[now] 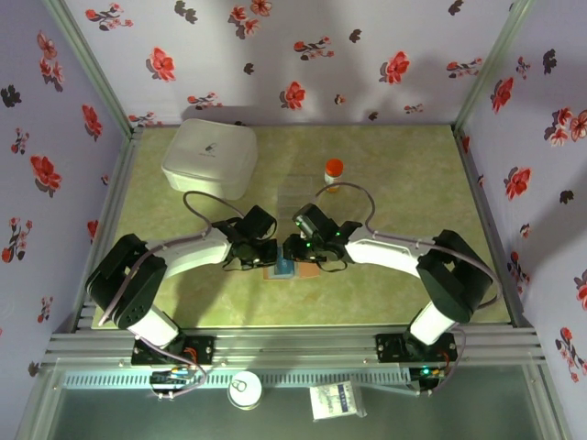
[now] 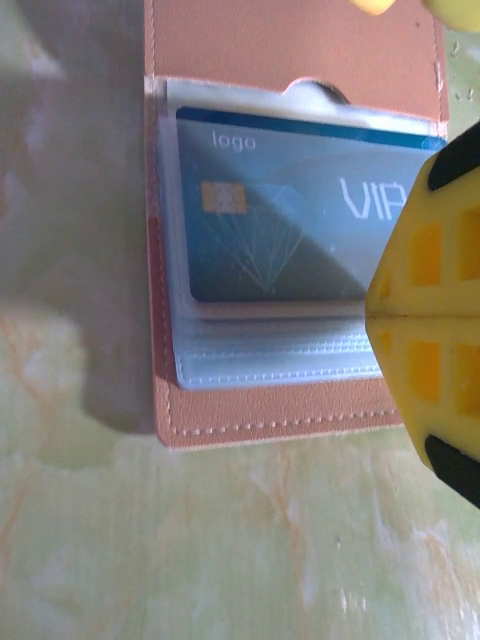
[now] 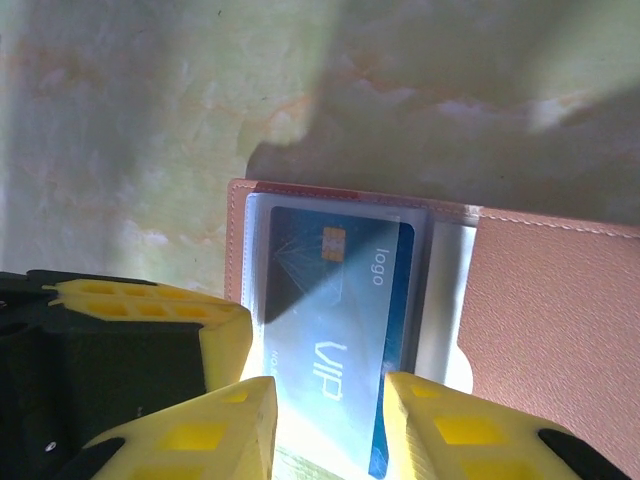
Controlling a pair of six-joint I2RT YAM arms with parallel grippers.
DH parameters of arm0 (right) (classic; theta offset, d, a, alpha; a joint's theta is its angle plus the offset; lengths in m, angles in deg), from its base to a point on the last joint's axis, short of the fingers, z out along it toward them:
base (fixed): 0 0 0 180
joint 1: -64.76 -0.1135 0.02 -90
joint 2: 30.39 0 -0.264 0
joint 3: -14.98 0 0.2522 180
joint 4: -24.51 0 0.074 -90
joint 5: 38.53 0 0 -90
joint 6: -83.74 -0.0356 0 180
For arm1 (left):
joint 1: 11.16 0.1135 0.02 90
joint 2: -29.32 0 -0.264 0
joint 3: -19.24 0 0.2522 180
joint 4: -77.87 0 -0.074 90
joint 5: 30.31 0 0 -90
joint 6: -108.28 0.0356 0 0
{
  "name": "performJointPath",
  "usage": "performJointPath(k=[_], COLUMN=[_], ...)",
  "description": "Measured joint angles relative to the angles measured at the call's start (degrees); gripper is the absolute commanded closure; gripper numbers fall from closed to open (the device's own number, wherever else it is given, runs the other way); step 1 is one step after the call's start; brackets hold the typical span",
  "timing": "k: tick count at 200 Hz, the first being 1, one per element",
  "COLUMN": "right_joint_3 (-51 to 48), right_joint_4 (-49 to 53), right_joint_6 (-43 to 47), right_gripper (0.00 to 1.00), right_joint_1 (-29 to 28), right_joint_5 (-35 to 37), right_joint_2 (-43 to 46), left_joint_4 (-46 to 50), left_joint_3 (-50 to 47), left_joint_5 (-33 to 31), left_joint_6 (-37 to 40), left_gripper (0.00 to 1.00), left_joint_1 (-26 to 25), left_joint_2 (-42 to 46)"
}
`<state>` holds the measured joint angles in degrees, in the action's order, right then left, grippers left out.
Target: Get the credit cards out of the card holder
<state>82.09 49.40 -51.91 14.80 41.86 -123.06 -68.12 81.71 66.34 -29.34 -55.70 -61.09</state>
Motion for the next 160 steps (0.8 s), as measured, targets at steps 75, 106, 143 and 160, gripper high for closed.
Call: performJointPath(k=[75, 106, 143, 160], right_joint_3=[-0.13, -1.03, -1.77, -2.34], right_joint_4=[-2.19, -4.09, -5.75, -6.67], right_joint_6=[0.0, -0.02, -0.02, -0.04], right_gripper=[0.75, 0.75, 0.76, 0.76], right_joint_1=[1.62, 2.38, 2.73, 2.84], right_joint_5=[-4.07, -5.2, -6.36, -7.08], right_joint_2=[-2.4, -2.95, -3.8, -3.8], left_joint_4=[0.07, -0.46, -0.87, -0.9], left_joint_3=[0.0, 0.0, 0.02, 0.02], left_joint_5=[-1.05, -0.39, 0.72, 0.83], left_joint_6=[-0.04, 0.02, 0.04, 0.04], left_gripper=[1.0, 1.0, 1.0, 1.0], left_joint_1=[0.0, 0.0, 0.0, 0.0], left_joint_2=[2.05, 1.81, -0.76, -0.76])
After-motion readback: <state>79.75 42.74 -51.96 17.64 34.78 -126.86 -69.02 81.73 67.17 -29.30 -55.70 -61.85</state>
